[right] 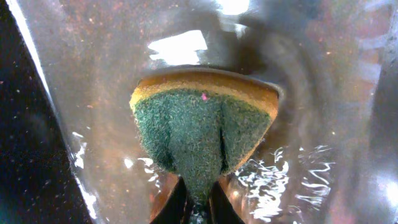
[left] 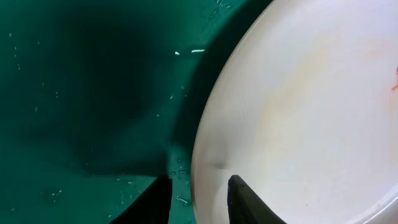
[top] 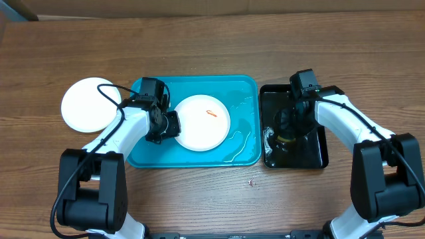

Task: Clean dirty plates on tray and stack at the side
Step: 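Grasp the sponge in the black tray water with the right gripper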

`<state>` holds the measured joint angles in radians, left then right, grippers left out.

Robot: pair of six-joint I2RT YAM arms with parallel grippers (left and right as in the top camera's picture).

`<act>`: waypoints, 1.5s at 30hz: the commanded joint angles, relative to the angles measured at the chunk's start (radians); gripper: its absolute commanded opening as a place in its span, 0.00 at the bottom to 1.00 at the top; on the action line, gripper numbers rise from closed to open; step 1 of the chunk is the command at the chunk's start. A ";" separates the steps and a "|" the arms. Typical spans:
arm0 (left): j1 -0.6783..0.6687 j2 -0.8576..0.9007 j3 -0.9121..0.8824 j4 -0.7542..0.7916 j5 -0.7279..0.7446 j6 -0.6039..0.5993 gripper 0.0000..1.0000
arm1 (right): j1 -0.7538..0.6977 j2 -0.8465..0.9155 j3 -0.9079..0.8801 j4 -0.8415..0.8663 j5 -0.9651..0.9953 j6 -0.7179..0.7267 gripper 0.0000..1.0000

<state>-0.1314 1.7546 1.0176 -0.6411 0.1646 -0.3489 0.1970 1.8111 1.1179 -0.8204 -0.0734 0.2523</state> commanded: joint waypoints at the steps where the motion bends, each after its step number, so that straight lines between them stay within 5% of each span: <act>1: -0.010 0.007 -0.014 0.023 0.009 -0.018 0.33 | -0.002 -0.001 0.007 0.000 -0.015 -0.024 0.04; 9: -0.010 0.007 -0.026 0.027 0.008 -0.018 0.36 | -0.002 -0.005 0.199 -0.195 0.022 -0.023 0.04; 20: -0.010 0.007 -0.035 0.101 -0.019 0.043 0.04 | 0.000 -0.005 0.319 -0.331 0.231 0.063 0.04; 28: -0.010 0.007 -0.034 0.117 -0.093 0.083 0.13 | 0.002 -0.005 0.372 -0.379 0.234 0.051 0.04; 39: -0.010 0.007 -0.034 0.099 -0.086 0.083 0.04 | 0.088 -0.005 0.372 -0.380 0.365 0.033 0.04; 45: -0.010 0.007 -0.034 0.098 -0.086 0.083 0.04 | 0.100 -0.005 0.372 -0.335 0.217 0.036 0.04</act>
<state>-0.1314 1.7546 0.9916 -0.5377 0.0933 -0.2836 0.2962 1.8114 1.4643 -1.1870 0.2321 0.2871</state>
